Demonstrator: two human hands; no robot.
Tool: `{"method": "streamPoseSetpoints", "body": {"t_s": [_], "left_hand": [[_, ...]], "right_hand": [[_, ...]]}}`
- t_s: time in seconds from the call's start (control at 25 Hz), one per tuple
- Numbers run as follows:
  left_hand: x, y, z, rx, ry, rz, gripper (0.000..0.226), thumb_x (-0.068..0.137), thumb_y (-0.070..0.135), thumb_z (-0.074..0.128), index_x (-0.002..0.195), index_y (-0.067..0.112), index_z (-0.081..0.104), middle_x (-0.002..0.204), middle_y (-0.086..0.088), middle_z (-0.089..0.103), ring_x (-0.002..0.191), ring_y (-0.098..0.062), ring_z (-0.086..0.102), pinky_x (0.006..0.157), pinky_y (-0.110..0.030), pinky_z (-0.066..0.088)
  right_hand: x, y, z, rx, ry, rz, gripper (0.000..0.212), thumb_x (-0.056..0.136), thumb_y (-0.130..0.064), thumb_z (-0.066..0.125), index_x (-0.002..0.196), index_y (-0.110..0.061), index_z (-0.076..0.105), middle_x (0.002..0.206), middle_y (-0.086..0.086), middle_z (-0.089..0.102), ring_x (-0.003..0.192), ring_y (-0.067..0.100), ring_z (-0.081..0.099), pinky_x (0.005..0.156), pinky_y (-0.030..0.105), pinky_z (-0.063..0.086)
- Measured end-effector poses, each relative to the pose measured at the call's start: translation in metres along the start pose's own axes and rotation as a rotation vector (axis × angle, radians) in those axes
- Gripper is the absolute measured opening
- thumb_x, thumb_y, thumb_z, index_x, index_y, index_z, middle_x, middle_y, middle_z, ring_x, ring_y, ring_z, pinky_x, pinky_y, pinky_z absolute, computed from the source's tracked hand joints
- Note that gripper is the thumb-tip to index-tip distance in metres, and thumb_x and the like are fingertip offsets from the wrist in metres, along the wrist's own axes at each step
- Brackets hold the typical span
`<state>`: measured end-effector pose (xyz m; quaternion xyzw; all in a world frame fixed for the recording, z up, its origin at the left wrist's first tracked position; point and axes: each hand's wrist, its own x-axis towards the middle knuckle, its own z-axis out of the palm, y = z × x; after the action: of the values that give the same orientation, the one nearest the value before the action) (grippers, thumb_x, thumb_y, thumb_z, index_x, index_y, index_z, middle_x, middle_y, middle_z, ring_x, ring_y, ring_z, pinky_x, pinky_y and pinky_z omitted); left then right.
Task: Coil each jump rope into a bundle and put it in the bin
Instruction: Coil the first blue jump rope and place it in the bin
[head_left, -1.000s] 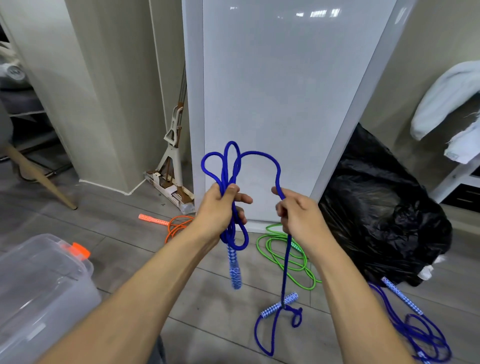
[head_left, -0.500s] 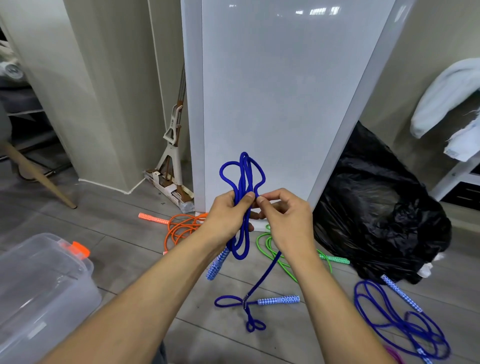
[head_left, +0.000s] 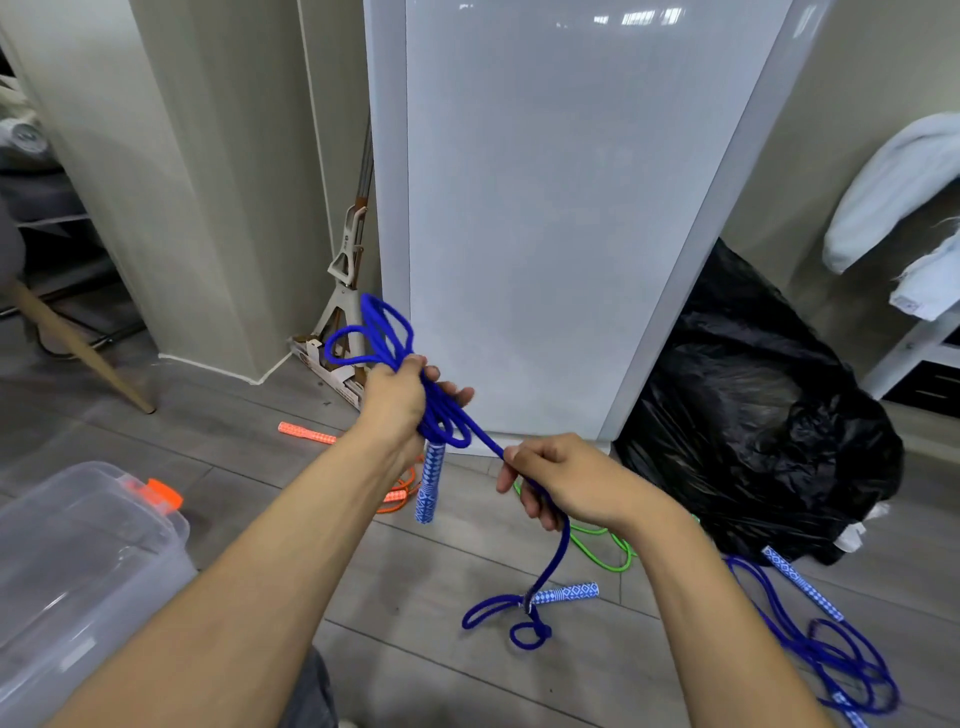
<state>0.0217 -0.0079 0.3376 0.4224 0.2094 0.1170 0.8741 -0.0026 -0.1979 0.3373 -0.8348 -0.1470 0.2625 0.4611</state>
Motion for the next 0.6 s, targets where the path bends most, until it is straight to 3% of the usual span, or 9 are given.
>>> {"method": "streamPoseSetpoints", "body": {"t_s": [0.08,0.2,0.32,0.4,0.48,0.6], "left_hand": [[0.010,0.007,-0.007,0.025,0.068,0.038,0.024,0.104,0.011,0.037,0.080,0.014,0.042,0.064,-0.001,0.041,0.035,-0.008,0.038,0.037,-0.019,0.039],[0.017,0.017,-0.016,0.092,0.111,0.172,0.024,0.105,0.015,0.036,0.081,0.015,0.040,0.063,0.001,0.040,0.035,-0.005,0.030,0.035,-0.016,0.028],[0.016,0.021,-0.020,0.216,0.117,0.272,0.018,0.106,0.021,0.037,0.090,0.014,0.041,0.065,0.002,0.043,0.039,-0.005,0.032,0.038,-0.018,0.030],[0.013,0.023,-0.019,0.305,0.106,0.314,0.015,0.106,0.022,0.037,0.095,0.013,0.042,0.067,0.001,0.045,0.042,-0.007,0.032,0.039,-0.020,0.031],[0.010,0.023,-0.017,0.391,0.038,0.324,0.015,0.106,0.022,0.036,0.095,0.013,0.042,0.069,-0.001,0.046,0.044,-0.009,0.032,0.041,-0.021,0.029],[0.002,0.015,-0.012,0.571,-0.142,0.297,0.015,0.106,0.021,0.038,0.095,0.012,0.045,0.078,-0.002,0.061,0.051,-0.014,0.036,0.042,-0.024,0.029]], "right_hand": [[-0.006,0.004,-0.009,-0.038,-0.118,0.058,0.038,0.107,-0.030,0.045,0.089,-0.007,0.070,0.059,0.004,0.055,0.045,0.015,0.048,0.050,0.026,0.041],[-0.012,0.016,-0.024,-0.107,-0.182,0.193,0.038,0.104,-0.035,0.052,0.083,-0.008,0.069,0.057,0.004,0.052,0.045,0.016,0.045,0.049,0.027,0.040],[-0.010,0.027,-0.040,-0.205,0.132,0.296,0.044,0.093,-0.047,0.066,0.068,-0.011,0.064,0.047,0.000,0.045,0.040,0.017,0.039,0.046,0.024,0.034],[-0.009,0.029,-0.047,-0.298,0.350,0.270,0.045,0.090,-0.048,0.069,0.061,-0.014,0.063,0.040,-0.008,0.040,0.042,0.014,0.037,0.047,0.024,0.031],[-0.005,0.028,-0.047,-0.309,0.410,0.149,0.034,0.096,-0.035,0.064,0.069,-0.015,0.071,0.048,-0.008,0.046,0.048,0.010,0.040,0.051,0.026,0.033],[0.000,0.020,-0.040,-0.104,0.384,-0.019,0.027,0.099,-0.019,0.055,0.079,-0.019,0.073,0.050,-0.011,0.048,0.047,0.009,0.037,0.053,0.028,0.033]]}}
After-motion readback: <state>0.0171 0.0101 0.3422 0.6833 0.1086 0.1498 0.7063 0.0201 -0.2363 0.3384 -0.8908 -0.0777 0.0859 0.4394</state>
